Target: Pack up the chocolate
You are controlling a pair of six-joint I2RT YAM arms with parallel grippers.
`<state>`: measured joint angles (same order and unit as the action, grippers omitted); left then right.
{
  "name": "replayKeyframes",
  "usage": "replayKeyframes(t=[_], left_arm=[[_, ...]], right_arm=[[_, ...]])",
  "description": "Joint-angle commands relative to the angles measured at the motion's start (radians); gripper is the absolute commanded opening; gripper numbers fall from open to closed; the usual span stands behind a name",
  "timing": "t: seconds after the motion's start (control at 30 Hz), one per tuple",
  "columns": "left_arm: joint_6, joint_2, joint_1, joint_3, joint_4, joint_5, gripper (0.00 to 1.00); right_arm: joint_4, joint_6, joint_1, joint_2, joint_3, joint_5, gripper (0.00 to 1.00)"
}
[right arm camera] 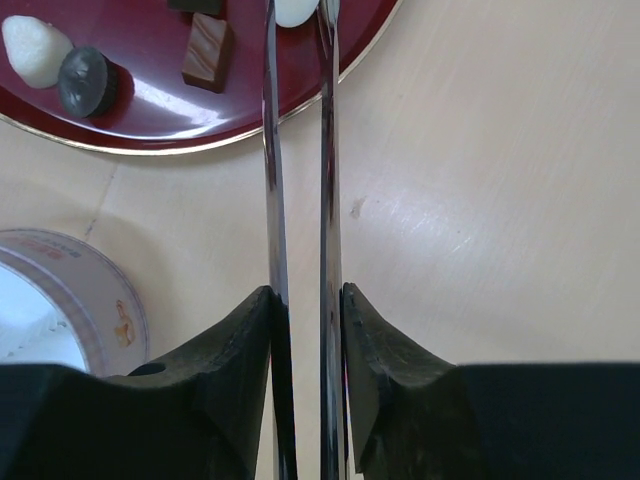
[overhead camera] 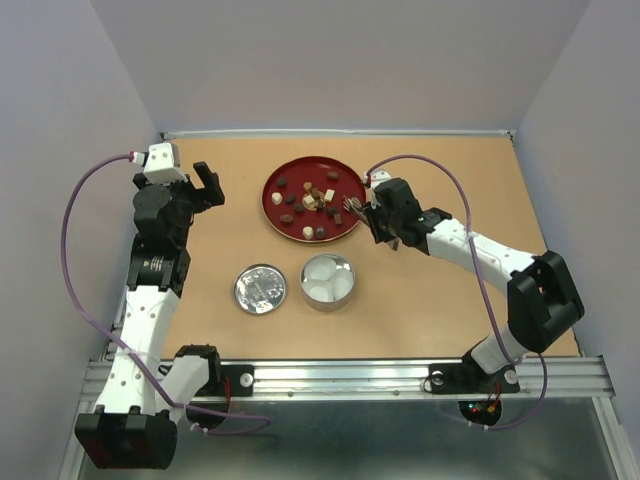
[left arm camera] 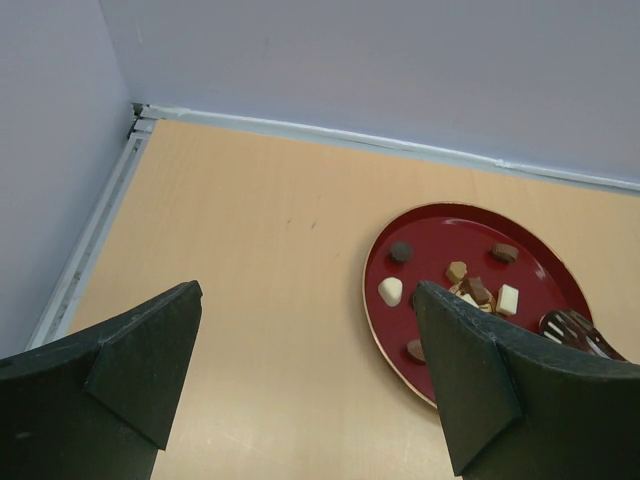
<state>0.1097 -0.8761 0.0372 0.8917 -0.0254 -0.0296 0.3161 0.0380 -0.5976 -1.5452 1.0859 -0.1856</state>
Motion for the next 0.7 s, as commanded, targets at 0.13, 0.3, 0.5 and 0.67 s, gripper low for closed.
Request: replayKeyframes(t=[0.13, 0.3, 0.5, 0.67], left_arm=[[-0.004, 0.017, -0.007, -0.002, -0.034, -0.004, 0.99], [-0.004, 0.017, -0.007, -0.004, -0.034, -0.006, 0.99], [-0.002, 0.017, -0.007, -0.002, -0.034, -0.004, 0.99], [-0.001, 0.014, -0.007, -0.002, -0.034, -0.001, 0.99]], right_arm=[[0.017, -0.010, -0.010, 0.016, 0.071, -0.055, 0.31], [0.017, -0.010, -0.013, 0.062, 0.078, -0.022, 0.24], [0.032, 0.000, -0.011, 0.135, 0.078, 0.023, 0.22], [0.057, 0.014, -0.013, 0.180, 0.062, 0.093, 0.21]])
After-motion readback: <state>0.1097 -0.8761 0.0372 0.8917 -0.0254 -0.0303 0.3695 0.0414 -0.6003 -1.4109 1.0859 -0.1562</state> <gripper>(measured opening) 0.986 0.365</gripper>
